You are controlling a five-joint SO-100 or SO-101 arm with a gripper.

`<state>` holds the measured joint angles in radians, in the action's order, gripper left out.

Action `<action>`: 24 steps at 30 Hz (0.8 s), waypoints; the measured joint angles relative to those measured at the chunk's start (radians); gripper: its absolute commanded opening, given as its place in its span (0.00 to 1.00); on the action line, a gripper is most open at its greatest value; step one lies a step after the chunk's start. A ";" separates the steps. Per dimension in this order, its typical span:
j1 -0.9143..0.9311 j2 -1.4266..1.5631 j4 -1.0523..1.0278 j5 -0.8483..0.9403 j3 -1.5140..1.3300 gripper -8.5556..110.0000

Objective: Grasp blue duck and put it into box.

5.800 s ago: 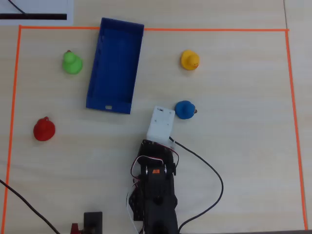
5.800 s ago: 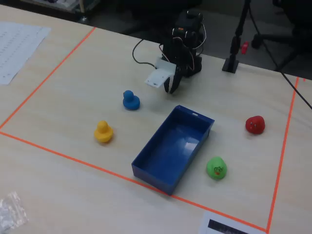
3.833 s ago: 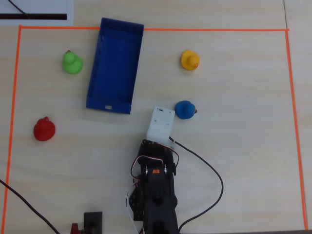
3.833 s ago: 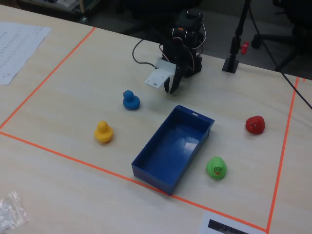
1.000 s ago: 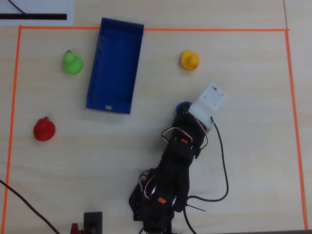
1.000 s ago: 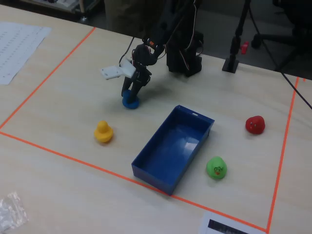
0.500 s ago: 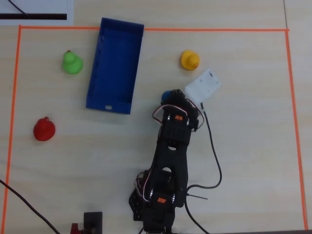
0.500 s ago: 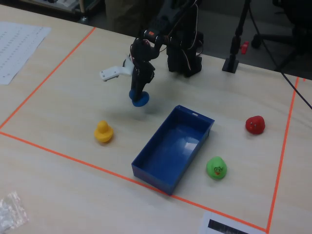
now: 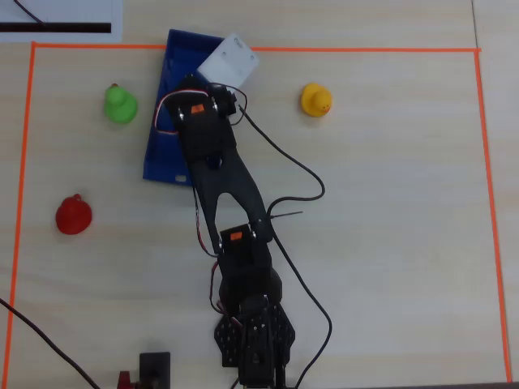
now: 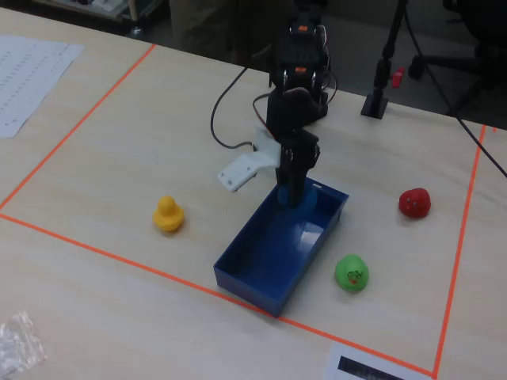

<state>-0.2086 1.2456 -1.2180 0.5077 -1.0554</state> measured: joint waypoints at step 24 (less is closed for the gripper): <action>0.209 0.968 0.344 0.347 -1.080 0.07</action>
<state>0.0000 2.2135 -0.8744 0.8544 -2.1353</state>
